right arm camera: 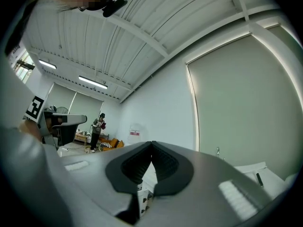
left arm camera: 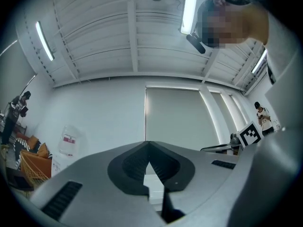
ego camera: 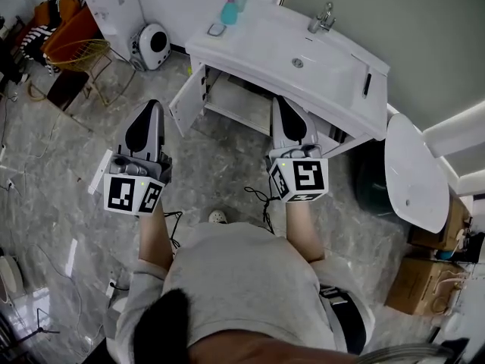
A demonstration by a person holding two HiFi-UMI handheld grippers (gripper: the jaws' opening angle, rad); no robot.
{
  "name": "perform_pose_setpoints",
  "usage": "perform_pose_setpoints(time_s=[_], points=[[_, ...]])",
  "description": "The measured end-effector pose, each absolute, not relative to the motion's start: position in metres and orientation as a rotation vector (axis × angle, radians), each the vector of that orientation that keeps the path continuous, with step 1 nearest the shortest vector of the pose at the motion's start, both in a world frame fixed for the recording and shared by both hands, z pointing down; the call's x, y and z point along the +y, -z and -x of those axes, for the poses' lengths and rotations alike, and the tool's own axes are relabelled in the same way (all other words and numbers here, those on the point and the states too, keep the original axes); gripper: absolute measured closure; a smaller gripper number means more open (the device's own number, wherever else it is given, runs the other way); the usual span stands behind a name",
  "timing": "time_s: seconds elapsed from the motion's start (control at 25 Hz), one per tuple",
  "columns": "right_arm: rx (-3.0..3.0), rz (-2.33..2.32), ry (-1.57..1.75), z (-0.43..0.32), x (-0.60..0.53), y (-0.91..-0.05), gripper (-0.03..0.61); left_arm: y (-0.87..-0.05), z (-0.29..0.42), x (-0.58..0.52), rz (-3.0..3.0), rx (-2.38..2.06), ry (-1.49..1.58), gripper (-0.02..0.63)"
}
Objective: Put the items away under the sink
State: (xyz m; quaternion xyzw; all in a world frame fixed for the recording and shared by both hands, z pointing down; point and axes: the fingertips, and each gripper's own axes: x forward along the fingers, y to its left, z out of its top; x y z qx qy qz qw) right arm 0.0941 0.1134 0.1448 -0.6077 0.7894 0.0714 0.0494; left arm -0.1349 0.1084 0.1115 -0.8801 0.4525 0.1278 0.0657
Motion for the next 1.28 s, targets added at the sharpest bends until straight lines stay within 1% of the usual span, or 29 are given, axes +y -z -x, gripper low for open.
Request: perform_pose_setpoints(time_s=[0.2, 0.56, 0.84, 1.28], points=[[2.432, 1.862, -0.213, -0.077, 0.089, -0.151, 0.567, -0.123, 0.151, 0.080, 2.676, 1.369, -0.402, 0.606], [2.448, 1.901, -0.171, -0.087, 0.030, -0.167, 0.566, -0.140, 0.146, 0.026, 2.710, 1.380, -0.404, 0.606], [2.438, 1.849, -0.181, -0.099, -0.055, -0.162, 0.568, -0.135, 0.148, -0.045, 2.643, 1.445, -0.406, 0.606], [2.507, 1.723, -0.198, -0.114, -0.202, -0.143, 0.567, -0.109, 0.124, -0.171, 2.559, 1.498, -0.422, 0.606]])
